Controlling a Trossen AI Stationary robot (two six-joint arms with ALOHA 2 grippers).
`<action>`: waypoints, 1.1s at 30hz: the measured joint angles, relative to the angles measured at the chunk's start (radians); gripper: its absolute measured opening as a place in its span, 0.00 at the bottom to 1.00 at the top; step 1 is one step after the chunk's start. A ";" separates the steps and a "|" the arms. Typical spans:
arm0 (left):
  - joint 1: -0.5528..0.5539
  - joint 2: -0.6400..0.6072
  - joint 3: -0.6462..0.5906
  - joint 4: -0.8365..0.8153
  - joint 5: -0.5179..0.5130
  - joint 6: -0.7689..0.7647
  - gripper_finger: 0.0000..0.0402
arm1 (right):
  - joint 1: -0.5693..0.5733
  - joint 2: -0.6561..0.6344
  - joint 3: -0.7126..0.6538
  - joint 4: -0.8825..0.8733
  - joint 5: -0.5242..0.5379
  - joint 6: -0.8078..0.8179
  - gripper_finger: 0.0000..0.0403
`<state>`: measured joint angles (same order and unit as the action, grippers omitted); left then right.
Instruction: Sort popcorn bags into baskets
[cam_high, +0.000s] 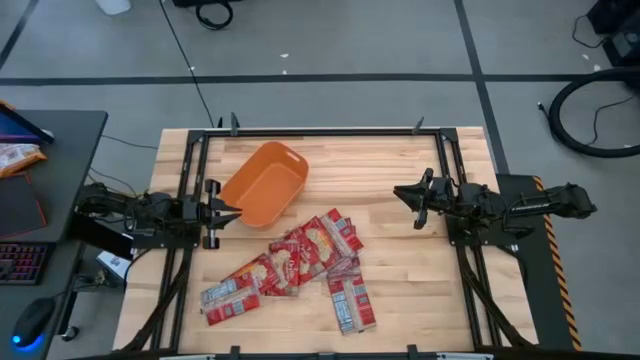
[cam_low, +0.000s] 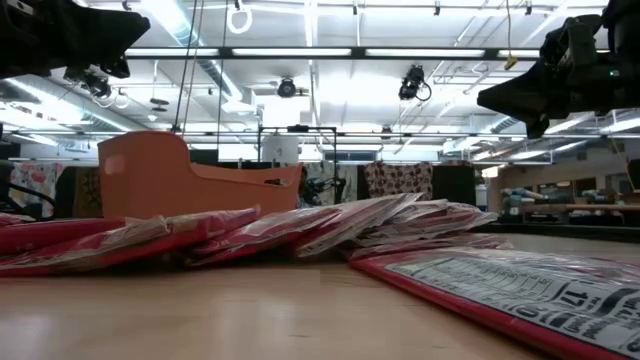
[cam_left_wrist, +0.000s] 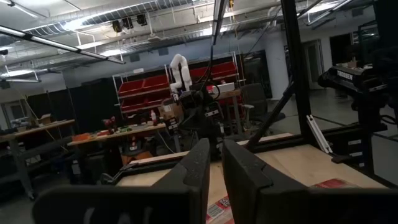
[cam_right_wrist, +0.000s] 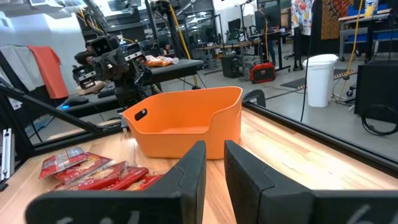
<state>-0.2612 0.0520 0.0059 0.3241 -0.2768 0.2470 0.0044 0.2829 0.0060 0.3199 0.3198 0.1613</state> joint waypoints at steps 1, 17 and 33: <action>0.000 0.000 0.000 0.000 0.000 0.000 0.12 | 0.000 0.000 0.000 0.000 0.000 0.000 0.16; 0.000 0.000 0.000 0.000 0.000 0.000 0.12 | 0.000 0.000 0.000 0.000 0.000 0.000 0.16; 0.005 0.000 0.000 0.277 0.000 0.133 0.12 | 0.000 0.032 0.000 0.372 0.014 0.126 0.15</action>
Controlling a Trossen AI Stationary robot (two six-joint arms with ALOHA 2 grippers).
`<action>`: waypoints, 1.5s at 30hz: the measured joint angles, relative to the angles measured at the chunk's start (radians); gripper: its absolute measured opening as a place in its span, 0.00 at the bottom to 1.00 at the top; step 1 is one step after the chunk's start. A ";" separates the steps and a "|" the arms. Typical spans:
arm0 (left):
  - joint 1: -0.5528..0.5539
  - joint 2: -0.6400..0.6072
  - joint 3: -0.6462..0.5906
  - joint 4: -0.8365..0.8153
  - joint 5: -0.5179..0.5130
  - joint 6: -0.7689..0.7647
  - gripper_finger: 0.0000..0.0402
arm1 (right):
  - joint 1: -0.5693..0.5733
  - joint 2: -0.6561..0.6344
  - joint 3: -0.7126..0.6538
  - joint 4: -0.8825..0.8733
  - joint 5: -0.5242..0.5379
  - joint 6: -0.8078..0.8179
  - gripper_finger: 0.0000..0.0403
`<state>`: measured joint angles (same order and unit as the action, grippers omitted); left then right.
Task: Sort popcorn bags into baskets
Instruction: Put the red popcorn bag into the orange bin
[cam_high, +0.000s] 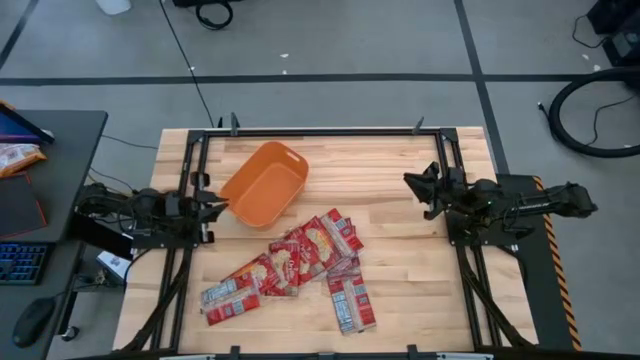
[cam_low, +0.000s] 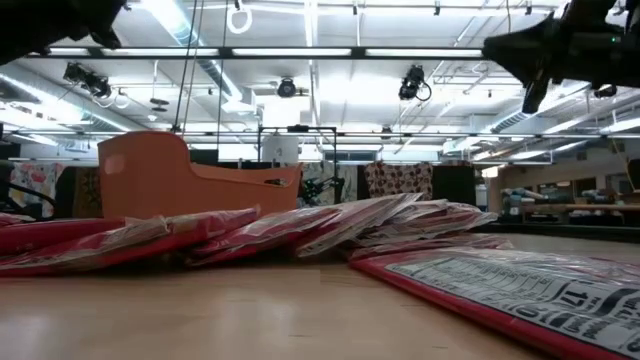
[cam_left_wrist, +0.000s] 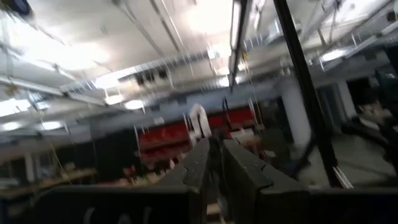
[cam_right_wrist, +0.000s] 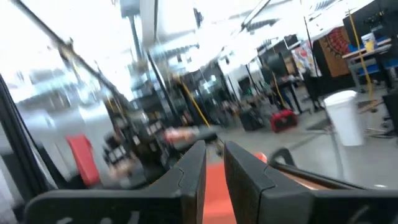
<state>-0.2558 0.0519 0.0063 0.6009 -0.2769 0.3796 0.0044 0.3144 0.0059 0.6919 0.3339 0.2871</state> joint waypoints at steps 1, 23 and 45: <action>0.000 0.000 0.000 0.013 -0.001 0.022 0.12 | 0.000 0.009 0.000 0.020 -0.002 0.003 0.15; 0.064 0.000 0.000 0.076 -0.131 -0.009 0.12 | -0.065 0.788 0.462 -0.380 -0.223 -0.029 0.17; 0.069 0.001 0.000 -0.029 -0.130 -0.239 0.12 | -0.104 1.237 0.866 -1.088 -0.773 0.349 0.59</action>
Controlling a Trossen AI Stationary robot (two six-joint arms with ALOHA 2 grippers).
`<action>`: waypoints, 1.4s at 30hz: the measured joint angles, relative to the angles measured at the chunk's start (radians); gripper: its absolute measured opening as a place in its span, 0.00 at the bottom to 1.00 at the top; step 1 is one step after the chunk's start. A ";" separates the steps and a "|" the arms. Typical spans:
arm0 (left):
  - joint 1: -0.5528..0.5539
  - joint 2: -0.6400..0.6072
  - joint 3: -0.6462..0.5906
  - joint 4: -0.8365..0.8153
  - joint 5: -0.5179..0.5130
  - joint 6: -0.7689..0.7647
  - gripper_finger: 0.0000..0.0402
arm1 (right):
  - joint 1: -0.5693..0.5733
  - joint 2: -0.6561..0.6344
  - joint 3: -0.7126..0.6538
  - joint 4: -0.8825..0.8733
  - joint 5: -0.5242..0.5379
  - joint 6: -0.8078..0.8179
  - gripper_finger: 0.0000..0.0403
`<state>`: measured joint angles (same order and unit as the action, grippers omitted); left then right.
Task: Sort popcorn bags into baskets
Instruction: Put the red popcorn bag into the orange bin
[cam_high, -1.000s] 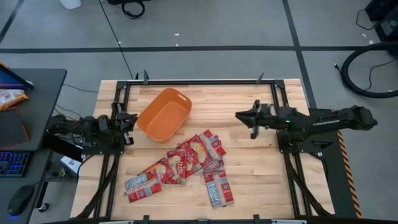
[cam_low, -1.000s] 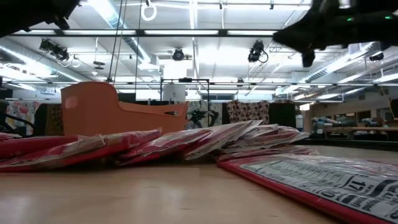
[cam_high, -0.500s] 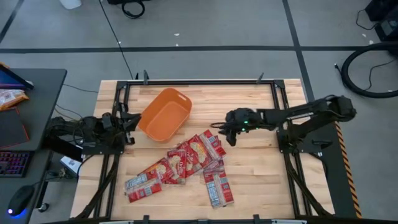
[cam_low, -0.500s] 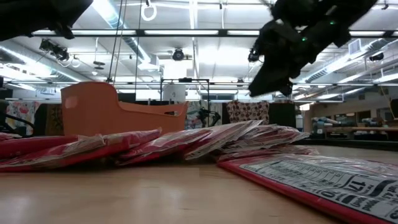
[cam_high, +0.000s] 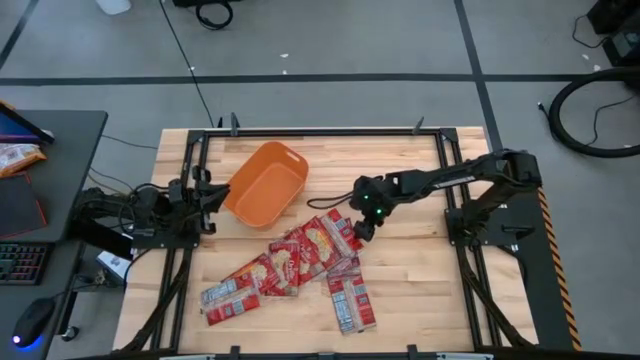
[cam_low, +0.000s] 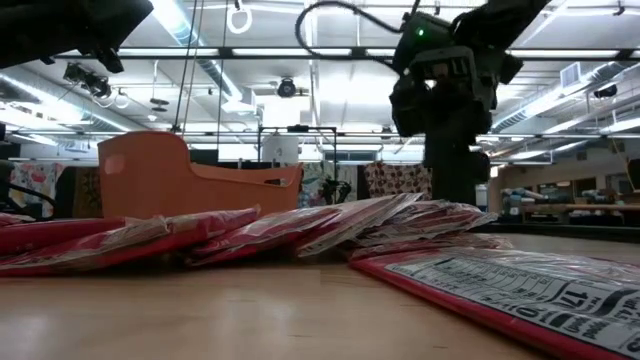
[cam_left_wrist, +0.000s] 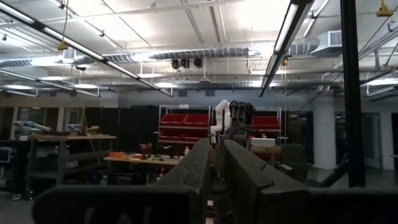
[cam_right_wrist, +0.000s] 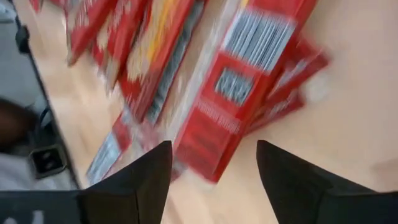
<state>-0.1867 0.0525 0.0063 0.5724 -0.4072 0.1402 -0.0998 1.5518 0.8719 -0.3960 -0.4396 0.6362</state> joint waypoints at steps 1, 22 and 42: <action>0.000 0.000 0.000 0.000 0.000 -0.001 0.12 | 0.000 0.015 0.000 -0.009 -0.022 0.000 0.58; 0.000 0.000 0.000 -0.027 0.000 -0.018 0.12 | -0.028 0.199 0.000 0.149 -0.271 -0.042 0.34; 0.000 0.000 0.000 -0.046 0.000 -0.050 0.12 | -0.101 0.062 -0.001 0.090 -0.159 -0.097 0.02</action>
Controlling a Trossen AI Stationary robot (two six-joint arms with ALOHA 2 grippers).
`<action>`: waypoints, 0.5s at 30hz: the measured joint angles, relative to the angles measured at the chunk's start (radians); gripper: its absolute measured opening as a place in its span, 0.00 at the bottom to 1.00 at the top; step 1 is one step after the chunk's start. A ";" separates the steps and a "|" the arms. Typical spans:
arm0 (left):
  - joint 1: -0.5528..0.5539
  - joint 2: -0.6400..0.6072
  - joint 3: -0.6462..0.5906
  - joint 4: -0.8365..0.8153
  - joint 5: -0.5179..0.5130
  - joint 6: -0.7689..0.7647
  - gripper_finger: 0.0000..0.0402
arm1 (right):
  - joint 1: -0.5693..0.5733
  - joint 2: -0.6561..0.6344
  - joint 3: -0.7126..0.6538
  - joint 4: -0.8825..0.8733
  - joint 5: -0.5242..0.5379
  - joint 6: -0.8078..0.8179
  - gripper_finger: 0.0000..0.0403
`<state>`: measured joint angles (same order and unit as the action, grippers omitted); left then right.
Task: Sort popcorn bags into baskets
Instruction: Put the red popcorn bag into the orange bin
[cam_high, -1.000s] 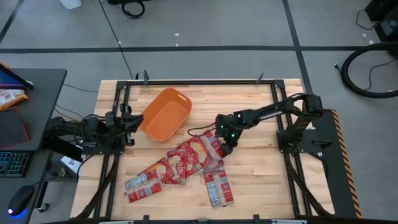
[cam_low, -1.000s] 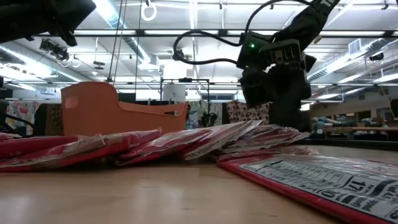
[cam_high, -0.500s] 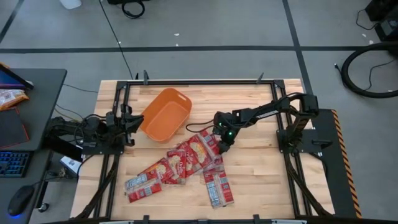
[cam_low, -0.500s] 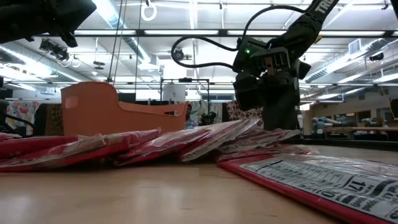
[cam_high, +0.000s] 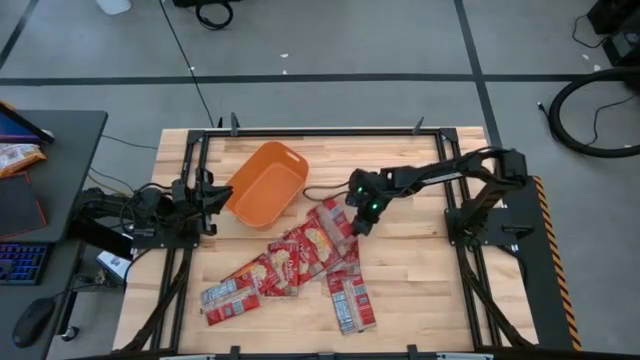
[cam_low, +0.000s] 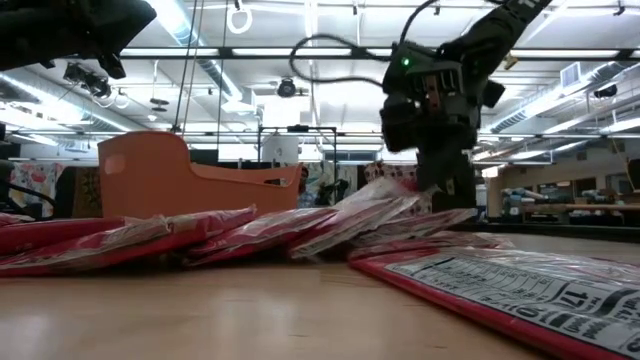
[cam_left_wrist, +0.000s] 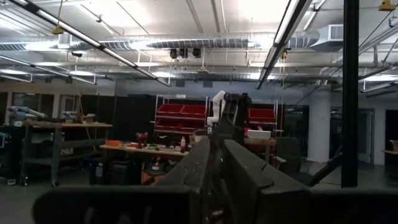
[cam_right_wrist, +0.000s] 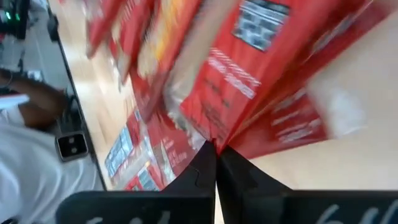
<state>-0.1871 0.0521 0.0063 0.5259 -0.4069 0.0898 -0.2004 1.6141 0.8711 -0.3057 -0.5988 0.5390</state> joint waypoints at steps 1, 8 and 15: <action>0.000 0.000 0.000 0.000 0.000 0.000 0.12 | -0.010 -0.024 0.000 -0.004 0.010 -0.001 0.02; 0.000 0.000 0.000 0.001 -0.004 0.008 0.12 | -0.046 -0.178 0.000 0.021 0.038 -0.010 0.01; 0.000 0.000 0.000 0.001 -0.008 0.008 0.12 | 0.000 -0.244 0.000 0.278 0.047 -0.002 0.01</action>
<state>-0.1871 0.0521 0.0063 0.5266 -0.4153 0.0978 -0.2000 1.3705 0.8707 -0.0272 -0.5523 0.5372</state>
